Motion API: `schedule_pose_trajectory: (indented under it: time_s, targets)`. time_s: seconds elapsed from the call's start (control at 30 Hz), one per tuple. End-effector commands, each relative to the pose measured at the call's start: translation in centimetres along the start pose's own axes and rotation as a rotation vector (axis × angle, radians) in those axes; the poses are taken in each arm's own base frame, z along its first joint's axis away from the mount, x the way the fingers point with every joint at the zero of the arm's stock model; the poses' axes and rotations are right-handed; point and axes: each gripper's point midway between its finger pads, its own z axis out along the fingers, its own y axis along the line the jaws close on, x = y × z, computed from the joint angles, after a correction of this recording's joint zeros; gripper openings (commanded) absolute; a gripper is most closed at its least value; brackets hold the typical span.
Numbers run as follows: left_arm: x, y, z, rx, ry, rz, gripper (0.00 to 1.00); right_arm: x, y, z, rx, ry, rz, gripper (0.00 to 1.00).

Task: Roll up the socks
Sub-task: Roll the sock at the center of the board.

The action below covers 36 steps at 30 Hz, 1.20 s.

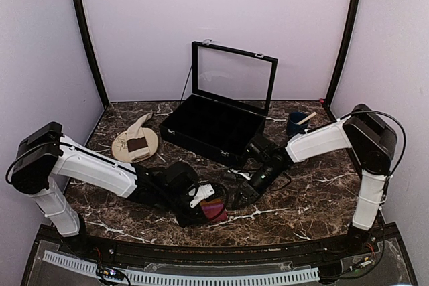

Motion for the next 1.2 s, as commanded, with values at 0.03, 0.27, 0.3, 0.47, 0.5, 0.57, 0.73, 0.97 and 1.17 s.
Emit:
schedule_pose_trajectory:
  time_s: [0.03, 0.27, 0.3, 0.47, 0.5, 0.57, 0.73, 0.97, 1.17]
  targets:
    - [1.7, -0.6, 0.1, 0.136, 0.101, -0.084, 0.00, -2.2, -0.9, -1.8, 0.128, -0.124, -0.047, 0.22]
    - [1.5, -0.8, 0.1, 0.300, 0.142, -0.193, 0.00, -3.1, -1.1, -3.7, 0.234, -0.241, -0.108, 0.21]
    - [1.5, -0.7, 0.1, 0.316, 0.150, -0.207, 0.00, -3.2, -1.1, -4.0, 0.253, -0.256, -0.118, 0.21]
    - [1.2, -0.4, -0.1, 0.395, 0.151, -0.274, 0.00, -3.0, -0.8, -4.7, 0.346, -0.300, -0.185, 0.21]
    - [1.1, -0.2, -0.1, 0.404, 0.149, -0.286, 0.00, -2.9, -0.7, -4.7, 0.362, -0.301, -0.201, 0.21]
    - [0.9, 0.1, -0.2, 0.422, 0.144, -0.308, 0.00, -2.6, -0.4, -4.4, 0.395, -0.300, -0.232, 0.21]
    - [0.6, 0.6, -0.3, 0.471, 0.149, -0.351, 0.00, -2.4, 1.7, -3.9, 0.480, -0.320, -0.358, 0.21]
    - [0.8, 1.1, -0.2, 0.515, 0.167, -0.396, 0.00, -2.4, 4.5, -2.2, 0.521, -0.291, -0.501, 0.22]
    - [0.9, 1.1, -0.2, 0.552, 0.180, -0.421, 0.00, -2.2, 6.7, 0.4, 0.548, -0.221, -0.644, 0.24]
